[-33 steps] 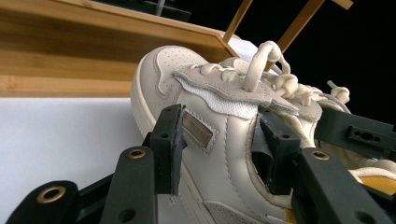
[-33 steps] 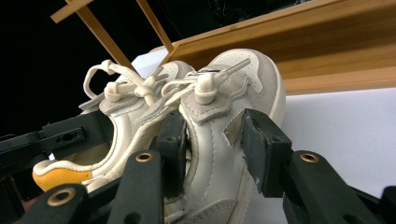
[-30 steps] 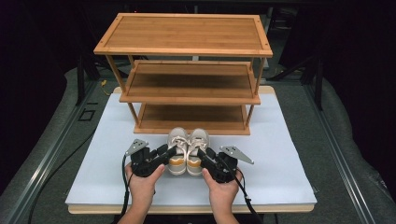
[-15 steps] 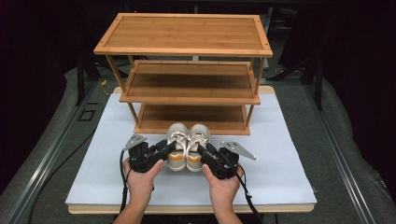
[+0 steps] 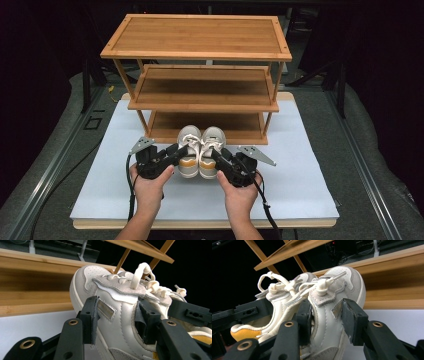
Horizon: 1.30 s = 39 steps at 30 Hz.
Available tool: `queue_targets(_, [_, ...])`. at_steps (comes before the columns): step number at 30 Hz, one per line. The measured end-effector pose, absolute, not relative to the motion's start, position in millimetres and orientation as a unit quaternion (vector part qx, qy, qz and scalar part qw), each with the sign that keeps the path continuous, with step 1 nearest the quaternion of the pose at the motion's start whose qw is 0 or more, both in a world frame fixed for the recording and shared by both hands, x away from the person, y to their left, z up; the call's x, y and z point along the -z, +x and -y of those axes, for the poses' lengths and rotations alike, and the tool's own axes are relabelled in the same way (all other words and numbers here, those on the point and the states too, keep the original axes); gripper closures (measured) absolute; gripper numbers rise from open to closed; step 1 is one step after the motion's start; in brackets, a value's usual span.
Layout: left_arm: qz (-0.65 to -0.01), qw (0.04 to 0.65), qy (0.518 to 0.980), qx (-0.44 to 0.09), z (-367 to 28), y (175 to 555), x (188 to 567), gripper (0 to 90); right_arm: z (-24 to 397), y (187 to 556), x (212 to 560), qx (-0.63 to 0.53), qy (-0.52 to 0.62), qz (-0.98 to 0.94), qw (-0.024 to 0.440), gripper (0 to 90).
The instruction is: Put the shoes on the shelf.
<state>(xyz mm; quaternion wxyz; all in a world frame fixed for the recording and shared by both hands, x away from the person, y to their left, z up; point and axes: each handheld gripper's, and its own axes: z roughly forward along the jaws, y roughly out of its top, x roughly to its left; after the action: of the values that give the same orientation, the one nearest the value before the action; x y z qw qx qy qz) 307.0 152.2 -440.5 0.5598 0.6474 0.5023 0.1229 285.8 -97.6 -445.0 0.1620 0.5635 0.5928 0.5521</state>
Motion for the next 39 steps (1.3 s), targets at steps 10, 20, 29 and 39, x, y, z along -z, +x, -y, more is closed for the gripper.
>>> queue_targets(10, [-0.499,0.565,0.646,-0.12,-153,312,427,56.4,98,289,431,-0.558,0.559,-0.592,0.163,60.6])
queue_targets(20, [-0.493,0.565,0.65,-0.122,-152,316,414,56.5,100,292,420,-0.56,0.559,-0.587,0.17,60.6])
queue_targets(29, [-0.491,0.567,0.65,-0.122,-152,316,404,56.5,100,293,412,-0.571,0.552,-0.584,0.167,60.6])
queue_targets(39, [-0.487,0.569,0.651,-0.126,-153,316,393,56.5,99,293,402,-0.575,0.546,-0.584,0.172,60.6])
